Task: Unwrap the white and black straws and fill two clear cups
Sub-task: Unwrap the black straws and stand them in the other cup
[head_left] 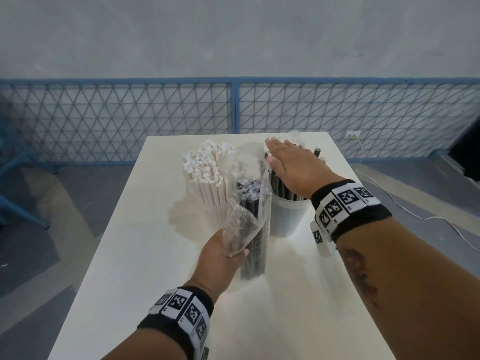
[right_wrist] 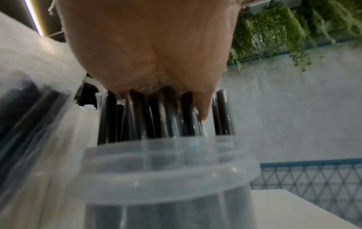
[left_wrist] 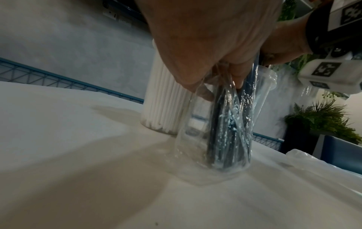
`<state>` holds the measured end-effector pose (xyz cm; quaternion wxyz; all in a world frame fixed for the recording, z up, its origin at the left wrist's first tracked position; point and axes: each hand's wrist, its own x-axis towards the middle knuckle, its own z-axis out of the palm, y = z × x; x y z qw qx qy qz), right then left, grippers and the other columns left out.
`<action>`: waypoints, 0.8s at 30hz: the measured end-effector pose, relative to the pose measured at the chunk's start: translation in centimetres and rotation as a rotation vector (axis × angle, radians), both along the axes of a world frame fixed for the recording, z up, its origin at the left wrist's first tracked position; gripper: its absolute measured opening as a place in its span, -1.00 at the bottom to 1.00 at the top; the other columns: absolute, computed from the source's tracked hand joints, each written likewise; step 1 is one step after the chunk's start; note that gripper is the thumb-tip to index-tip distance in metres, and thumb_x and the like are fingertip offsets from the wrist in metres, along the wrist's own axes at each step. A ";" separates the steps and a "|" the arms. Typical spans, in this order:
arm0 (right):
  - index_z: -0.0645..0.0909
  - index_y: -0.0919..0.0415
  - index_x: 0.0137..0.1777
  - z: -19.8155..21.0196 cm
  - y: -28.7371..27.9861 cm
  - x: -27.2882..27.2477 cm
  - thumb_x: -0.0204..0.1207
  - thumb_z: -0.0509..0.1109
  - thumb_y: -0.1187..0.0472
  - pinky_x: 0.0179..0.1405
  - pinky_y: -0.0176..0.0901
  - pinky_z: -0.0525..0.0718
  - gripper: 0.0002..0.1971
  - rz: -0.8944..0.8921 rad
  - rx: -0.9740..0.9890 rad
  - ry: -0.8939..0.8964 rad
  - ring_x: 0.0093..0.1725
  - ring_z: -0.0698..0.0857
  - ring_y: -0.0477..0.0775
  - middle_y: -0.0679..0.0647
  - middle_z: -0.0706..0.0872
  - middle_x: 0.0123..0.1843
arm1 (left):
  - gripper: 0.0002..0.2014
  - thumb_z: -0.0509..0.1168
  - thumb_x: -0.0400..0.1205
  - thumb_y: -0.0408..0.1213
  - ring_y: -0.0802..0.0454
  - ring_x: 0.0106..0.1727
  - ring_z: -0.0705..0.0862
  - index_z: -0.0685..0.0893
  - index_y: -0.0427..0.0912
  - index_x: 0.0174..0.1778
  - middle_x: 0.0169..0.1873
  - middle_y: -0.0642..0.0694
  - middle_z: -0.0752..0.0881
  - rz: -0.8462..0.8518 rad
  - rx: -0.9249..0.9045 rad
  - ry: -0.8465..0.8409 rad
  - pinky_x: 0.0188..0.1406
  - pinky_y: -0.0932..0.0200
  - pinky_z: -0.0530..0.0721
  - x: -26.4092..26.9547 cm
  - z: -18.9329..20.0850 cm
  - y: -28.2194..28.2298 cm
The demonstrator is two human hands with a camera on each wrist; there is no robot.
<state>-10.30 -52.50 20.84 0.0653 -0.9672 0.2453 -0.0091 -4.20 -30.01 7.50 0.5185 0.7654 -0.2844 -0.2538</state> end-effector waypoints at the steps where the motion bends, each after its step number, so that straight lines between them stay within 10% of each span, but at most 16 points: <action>1: -0.07 0.00 0.74 0.0 -0.1 0.1 0.76 -0.23 -0.13 0.70 0.16 -0.02 -0.42 0.000 0.022 0.013 0.74 -0.01 0.08 -0.02 0.02 0.77 | -0.70 0.52 0.55 -0.36 0.06 0.08 0.79 0.71 -0.11 0.19 0.01 -0.01 0.82 0.005 0.002 0.011 0.10 0.20 0.76 0.0 -0.1 0.0; 4: 0.15 0.07 0.71 1.7 1.1 -0.6 0.71 -0.25 -0.18 0.65 0.16 0.14 -0.36 0.017 -0.062 -0.293 0.68 0.22 0.15 0.07 0.30 0.69 | -0.74 0.52 0.56 -0.39 0.06 0.05 0.80 0.73 -0.12 0.15 -0.03 -0.03 0.83 0.019 -0.036 0.029 0.04 0.26 0.75 -0.3 0.0 -0.2; 8: 0.55 0.19 0.34 1.9 8.0 -2.8 0.65 0.11 -0.15 0.31 -0.30 0.42 -0.51 -0.055 0.092 -0.918 0.29 0.53 -0.04 0.04 0.58 0.28 | -0.82 0.50 0.58 -0.41 0.04 -0.03 0.80 0.73 -0.12 0.05 -0.10 -0.05 0.84 0.063 -0.125 0.068 -0.14 0.41 0.73 -0.9 0.1 0.1; 11: 0.42 -0.04 0.28 0.6 11.5 -3.6 0.52 0.43 0.06 0.02 -0.69 0.43 -0.62 -0.185 0.557 -0.752 0.11 0.53 -0.26 -0.14 0.37 0.28 | -0.83 0.52 0.54 -0.20 -0.06 -0.03 0.81 0.73 0.05 0.00 -0.11 -0.02 0.84 0.049 -0.175 0.042 -0.01 -0.01 0.83 -1.7 1.0 0.3; 14: 0.43 -0.09 0.20 0.0 11.0 -3.6 0.48 0.31 0.45 0.14 -0.43 0.57 -0.56 -0.164 0.678 -0.702 0.26 0.55 -0.18 -0.11 0.40 0.31 | -0.51 0.55 0.33 -0.28 0.30 -0.06 0.76 0.66 0.36 0.05 -0.07 0.22 0.80 -0.025 -0.306 0.028 -0.12 0.32 0.76 -2.5 2.3 0.5; 18: 0.55 -0.12 0.08 0.9 10.2 -3.6 0.48 0.12 0.67 0.14 -0.38 0.65 -0.41 0.000 0.876 -0.609 0.37 0.61 -0.16 -0.02 0.52 0.40 | -0.02 0.72 0.23 -0.27 0.08 0.26 0.76 0.35 -0.09 0.54 0.27 -0.02 0.72 -0.047 -0.315 0.091 0.17 0.22 0.77 -1.9 1.1 -0.3; 21: 0.60 0.02 0.26 1.8 10.1 -4.2 0.52 0.15 0.64 0.16 -0.49 0.63 -0.45 0.035 0.846 -0.519 0.32 0.64 -0.21 -0.01 0.57 0.40 | -0.12 0.72 0.31 -0.30 -0.42 0.10 0.79 0.43 -0.49 0.46 0.13 -0.42 0.77 -0.050 -0.388 0.248 0.05 -0.17 0.83 -1.9 1.0 -1.1; 24: 0.56 0.05 0.43 2.4 9.6 -5.1 0.49 0.24 0.51 0.41 -0.28 0.53 -0.45 0.053 0.547 -0.345 0.40 0.55 -0.15 -0.06 0.54 0.43 | -0.19 0.74 0.33 -0.20 -0.33 -0.19 0.82 0.53 -0.61 0.31 -0.08 -0.45 0.80 -0.041 -0.391 0.320 -0.26 -0.12 0.82 -1.8 1.6 -1.4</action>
